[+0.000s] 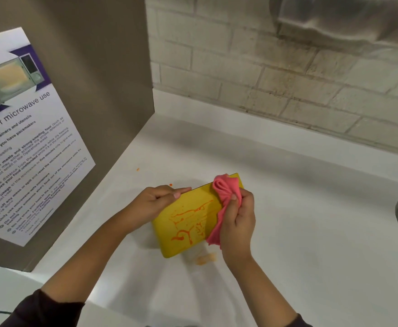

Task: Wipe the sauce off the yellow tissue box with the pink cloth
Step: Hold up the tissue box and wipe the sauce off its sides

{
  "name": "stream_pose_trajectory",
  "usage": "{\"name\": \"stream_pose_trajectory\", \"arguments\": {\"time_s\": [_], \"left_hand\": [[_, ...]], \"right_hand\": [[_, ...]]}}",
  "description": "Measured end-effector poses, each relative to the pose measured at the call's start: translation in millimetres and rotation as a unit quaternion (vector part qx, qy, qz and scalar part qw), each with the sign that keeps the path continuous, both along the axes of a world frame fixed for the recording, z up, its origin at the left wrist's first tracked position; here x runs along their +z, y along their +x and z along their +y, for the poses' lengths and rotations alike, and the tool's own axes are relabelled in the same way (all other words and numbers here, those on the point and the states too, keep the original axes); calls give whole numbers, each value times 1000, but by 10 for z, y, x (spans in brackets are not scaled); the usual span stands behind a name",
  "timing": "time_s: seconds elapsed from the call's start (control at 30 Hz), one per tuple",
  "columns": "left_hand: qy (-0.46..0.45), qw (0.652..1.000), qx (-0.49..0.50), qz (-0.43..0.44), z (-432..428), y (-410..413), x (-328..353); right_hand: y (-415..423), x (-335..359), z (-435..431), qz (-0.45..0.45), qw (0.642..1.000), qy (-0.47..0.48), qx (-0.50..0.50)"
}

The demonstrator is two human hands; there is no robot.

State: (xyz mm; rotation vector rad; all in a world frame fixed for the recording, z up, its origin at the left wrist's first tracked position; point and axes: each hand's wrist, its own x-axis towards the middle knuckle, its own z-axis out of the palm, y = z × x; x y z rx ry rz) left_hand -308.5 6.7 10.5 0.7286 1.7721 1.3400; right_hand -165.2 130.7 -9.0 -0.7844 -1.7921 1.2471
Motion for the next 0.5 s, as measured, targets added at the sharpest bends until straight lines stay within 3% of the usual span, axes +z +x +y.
{"name": "stream_pose_trajectory", "arguments": {"time_s": [0.13,0.37,0.5], "left_hand": [[7,1000,7,-14,-5,-22,9],[11,1000,9,-12,6,-10,3],[3,1000,9,-4,10,-1,4]], "right_hand": [[186,-108,11,-69,989,73,107],[161,-57,254,-41,999,18,-21],[-17,3,76,-45,998,21,25]]}}
